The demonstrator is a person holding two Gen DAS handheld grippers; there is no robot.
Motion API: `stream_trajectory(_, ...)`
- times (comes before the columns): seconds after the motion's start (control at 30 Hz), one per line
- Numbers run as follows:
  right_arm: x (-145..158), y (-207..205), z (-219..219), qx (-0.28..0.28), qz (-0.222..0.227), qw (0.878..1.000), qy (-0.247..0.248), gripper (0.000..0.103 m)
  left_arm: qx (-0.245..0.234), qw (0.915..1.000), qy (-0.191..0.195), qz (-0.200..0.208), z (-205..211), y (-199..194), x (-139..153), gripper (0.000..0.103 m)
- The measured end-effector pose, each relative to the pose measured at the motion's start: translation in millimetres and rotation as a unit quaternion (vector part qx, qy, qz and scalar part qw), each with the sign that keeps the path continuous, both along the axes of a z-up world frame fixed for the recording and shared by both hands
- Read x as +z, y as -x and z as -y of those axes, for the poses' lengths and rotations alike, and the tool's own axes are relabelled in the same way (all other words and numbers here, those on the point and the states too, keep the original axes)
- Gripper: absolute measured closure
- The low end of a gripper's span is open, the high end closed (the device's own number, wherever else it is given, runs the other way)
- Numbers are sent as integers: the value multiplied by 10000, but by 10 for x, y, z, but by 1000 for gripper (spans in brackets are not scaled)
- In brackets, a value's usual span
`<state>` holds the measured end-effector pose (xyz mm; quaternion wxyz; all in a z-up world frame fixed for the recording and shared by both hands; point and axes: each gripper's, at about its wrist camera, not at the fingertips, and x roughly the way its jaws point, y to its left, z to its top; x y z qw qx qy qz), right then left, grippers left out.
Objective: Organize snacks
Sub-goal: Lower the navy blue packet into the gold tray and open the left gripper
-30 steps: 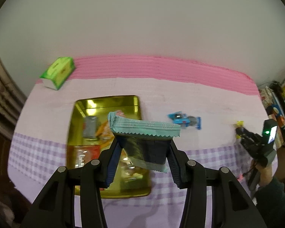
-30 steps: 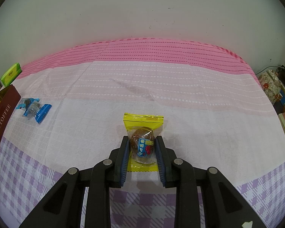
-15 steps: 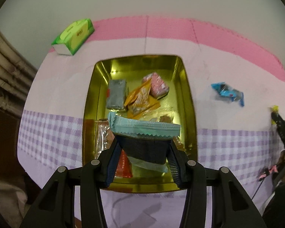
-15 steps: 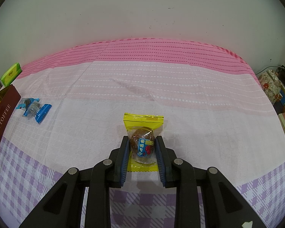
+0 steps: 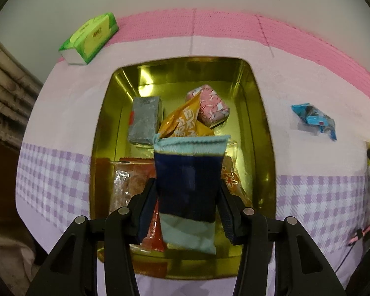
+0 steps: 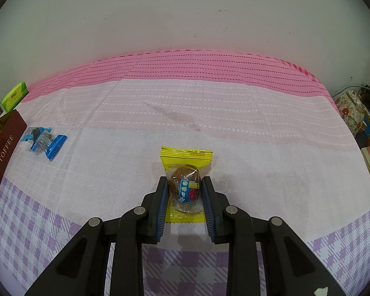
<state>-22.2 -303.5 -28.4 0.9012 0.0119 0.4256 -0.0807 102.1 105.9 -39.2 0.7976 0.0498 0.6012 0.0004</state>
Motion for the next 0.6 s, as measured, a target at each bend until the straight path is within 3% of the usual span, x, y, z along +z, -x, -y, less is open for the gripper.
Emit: stream_trajectory(0.6,-1,0,-3,0,-2,10000,11,77,-26,10000,-71,-20,-21,90,-199,55)
